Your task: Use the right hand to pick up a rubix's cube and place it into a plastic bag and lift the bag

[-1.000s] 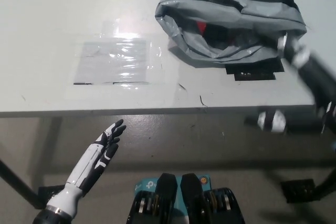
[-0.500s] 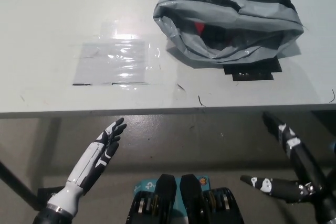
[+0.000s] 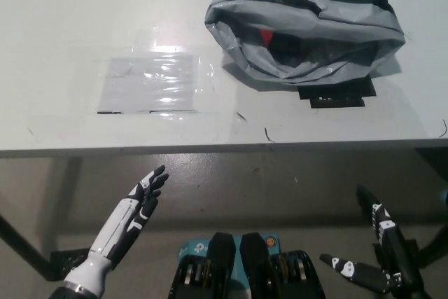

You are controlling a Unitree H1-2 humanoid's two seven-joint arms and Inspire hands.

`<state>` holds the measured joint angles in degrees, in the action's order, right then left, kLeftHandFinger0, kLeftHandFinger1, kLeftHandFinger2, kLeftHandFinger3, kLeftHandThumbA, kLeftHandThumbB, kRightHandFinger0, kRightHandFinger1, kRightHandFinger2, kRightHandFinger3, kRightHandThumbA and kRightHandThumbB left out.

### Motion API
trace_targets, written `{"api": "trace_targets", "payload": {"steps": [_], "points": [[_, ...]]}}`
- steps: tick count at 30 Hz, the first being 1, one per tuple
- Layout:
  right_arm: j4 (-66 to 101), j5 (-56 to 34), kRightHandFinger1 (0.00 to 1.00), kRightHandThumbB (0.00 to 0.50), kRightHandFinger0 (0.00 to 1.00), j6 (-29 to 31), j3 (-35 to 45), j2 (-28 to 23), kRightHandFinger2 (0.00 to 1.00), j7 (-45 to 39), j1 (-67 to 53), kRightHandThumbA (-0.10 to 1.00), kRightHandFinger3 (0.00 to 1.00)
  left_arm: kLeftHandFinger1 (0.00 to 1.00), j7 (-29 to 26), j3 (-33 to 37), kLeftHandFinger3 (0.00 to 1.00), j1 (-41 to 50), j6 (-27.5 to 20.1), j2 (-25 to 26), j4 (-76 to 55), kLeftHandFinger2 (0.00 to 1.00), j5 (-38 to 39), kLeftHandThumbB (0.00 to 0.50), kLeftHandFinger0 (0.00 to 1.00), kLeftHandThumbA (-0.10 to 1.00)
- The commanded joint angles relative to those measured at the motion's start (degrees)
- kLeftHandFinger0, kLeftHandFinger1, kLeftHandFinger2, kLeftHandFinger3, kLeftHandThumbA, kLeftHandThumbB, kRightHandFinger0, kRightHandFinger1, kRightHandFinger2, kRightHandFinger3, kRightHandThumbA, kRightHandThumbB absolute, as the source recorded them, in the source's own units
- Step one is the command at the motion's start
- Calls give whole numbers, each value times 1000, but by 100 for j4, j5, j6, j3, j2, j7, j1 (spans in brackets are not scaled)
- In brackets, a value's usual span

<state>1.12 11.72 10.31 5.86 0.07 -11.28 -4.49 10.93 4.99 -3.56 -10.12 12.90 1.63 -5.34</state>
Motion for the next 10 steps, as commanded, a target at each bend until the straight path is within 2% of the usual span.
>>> {"api": "trace_targets", "payload": {"steps": [1, 2, 5, 8, 10], "points": [[-187, 28, 1000, 301, 1000, 1662, -73, 62, 1000, 1026, 16, 1000, 1000, 1000, -253, -187, 1000, 45, -581, 24, -27, 1000, -23, 283, 1000, 1000], [-192, -1, 1000, 311, 1000, 1662, -80, 63, 1000, 1003, 1, 1000, 1000, 1000, -254, -194, 1000, 67, -601, 21, -24, 1000, -20, 282, 1000, 1000], [-197, -69, 1000, 283, 1000, 1662, -130, 30, 1000, 938, -22, 1000, 1000, 1000, -232, -219, 1000, 98, -653, 7, 6, 1000, 59, 273, 1000, 1000], [-219, -112, 1000, 286, 1000, 1662, -196, 12, 1000, 948, -3, 987, 1000, 1000, -227, -244, 1000, 104, -634, 20, -6, 1000, 40, 274, 1000, 1000], [-223, -84, 1000, 268, 1000, 1662, -231, -6, 1000, 971, 4, 970, 1000, 1000, -222, -251, 1000, 96, -655, 28, 8, 1000, 30, 266, 1000, 1000]]}}
